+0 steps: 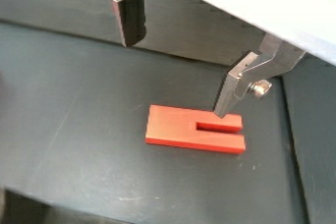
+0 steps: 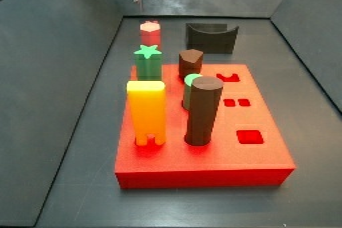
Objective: Pick up the double-square object. Move up. Rotate the double-square object. Place the double-square object on the fixture. Regrasp the double-square object. Move to above the board. Insert the double-square object.
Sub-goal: Rotate the double-square object.
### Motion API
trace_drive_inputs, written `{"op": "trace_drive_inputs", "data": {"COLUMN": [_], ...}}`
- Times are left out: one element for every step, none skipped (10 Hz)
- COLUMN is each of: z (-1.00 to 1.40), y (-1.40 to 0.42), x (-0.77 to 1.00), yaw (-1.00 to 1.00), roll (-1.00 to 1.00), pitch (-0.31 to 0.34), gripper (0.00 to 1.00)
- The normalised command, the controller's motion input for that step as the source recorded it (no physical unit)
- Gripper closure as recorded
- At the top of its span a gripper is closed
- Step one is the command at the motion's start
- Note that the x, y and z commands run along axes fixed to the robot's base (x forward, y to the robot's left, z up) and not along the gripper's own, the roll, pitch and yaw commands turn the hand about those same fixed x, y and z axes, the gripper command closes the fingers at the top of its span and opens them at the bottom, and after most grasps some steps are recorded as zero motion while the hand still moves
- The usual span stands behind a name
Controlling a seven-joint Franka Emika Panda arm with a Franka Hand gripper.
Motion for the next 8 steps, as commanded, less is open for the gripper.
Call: {"op": "trace_drive_inputs", "data": {"z": [-0.02,-0.02,-0.02,-0.02,-0.02,-0.02,-0.02,-0.02], "y": [0.00,0.00,0.00,0.00,0.00,0.00,0.00,0.00], "x": [0.04,0.04,0.04,0.04,0.04,0.04,0.04,0.04], "yaw": [1.00,1.00,1.00,1.00,1.00,1.00,1.00,1.00], "roll": [0.00,0.00,0.00,0.00,0.00,0.00,0.00,0.00], "pitch": [-0.010,-0.010,-0.010,-0.011,-0.011,-0.012,-0.012,-0.013], "gripper": [0.00,0.00,0.00,0.00,0.00,0.00,0.00,0.00]}}
